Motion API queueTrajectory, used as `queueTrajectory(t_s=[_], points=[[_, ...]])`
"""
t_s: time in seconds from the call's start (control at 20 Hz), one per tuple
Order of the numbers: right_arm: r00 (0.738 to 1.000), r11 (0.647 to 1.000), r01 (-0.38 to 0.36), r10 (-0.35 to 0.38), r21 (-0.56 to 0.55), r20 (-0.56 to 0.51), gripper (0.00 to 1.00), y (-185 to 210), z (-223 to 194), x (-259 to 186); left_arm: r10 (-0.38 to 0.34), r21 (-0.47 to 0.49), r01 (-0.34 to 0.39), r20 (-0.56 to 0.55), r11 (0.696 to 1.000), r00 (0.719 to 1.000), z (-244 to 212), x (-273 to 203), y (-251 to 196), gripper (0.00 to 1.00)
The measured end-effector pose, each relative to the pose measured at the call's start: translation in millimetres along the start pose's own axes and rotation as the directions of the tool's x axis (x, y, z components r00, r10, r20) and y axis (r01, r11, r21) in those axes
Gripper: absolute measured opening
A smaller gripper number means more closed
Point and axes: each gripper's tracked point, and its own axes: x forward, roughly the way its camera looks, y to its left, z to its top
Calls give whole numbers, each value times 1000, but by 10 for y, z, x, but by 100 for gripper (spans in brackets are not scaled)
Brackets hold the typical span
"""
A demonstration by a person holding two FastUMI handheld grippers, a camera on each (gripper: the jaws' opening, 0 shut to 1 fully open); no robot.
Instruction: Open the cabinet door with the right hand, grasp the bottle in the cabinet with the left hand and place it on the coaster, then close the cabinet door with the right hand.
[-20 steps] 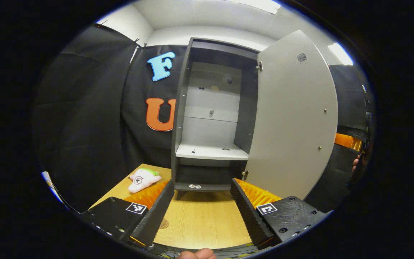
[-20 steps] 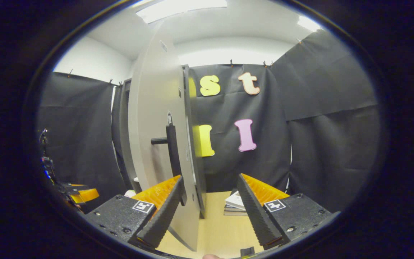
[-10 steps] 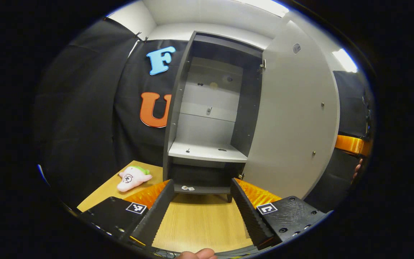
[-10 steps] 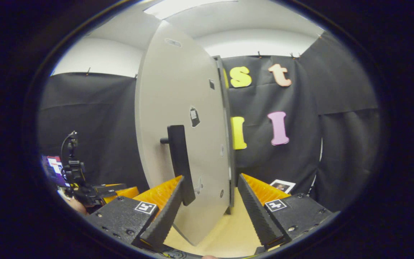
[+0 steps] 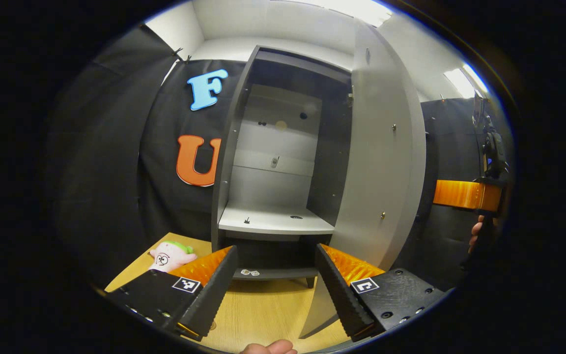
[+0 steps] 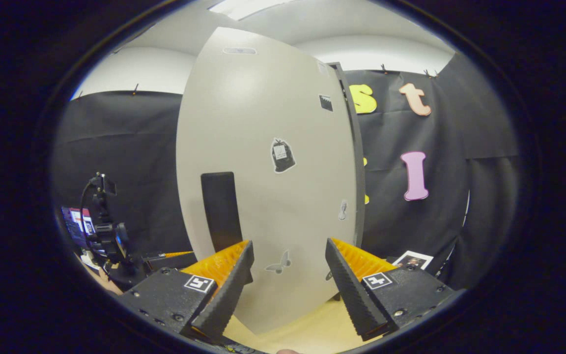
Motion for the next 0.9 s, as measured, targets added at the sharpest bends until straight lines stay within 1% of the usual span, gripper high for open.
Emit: queueTrajectory(t_s=[0.1,0.2,0.3,0.4,0.45,0.5,0.6,0.7,0.75,0.85,0.9], points=[[999,999,-40,40,-25,3,95,96,47,203,25,9,-25,10,1000,1000,41,67,97,95],[995,995,-100,100,-30,-14,95,188,0,405,117,30,-118,37,993,992,84,77,324,94],[981,981,-195,195,-12,-11,95,307,2,635,204,43,-208,77,977,976,151,93,543,94],[960,961,-276,277,31,-33,95,338,-60,861,305,53,-308,63,950,950,143,123,752,94],[948,947,-317,318,56,-17,95,361,-45,931,340,65,-344,63,937,938,145,127,825,94],[941,939,-338,339,71,-2,95,337,-21,1024,366,85,-371,67,925,928,194,149,855,94],[939,935,-345,345,89,11,95,243,12,1147,407,116,-413,69,903,911,236,184,945,94],[933,927,-360,360,109,15,95,176,7,1244,441,121,-445,62,887,895,239,220,1056,94],[927,918,-376,375,124,36,90,164,30,1284,459,119,-463,58,879,887,238,246,1123,94],[923,914,-383,384,135,18,93,113,1,1348,462,105,-463,38,880,886,220,296,1183,94],[922,913,-384,386,139,15,90,104,16,1398,463,96,-463,32,881,886,224,299,1167,94]])
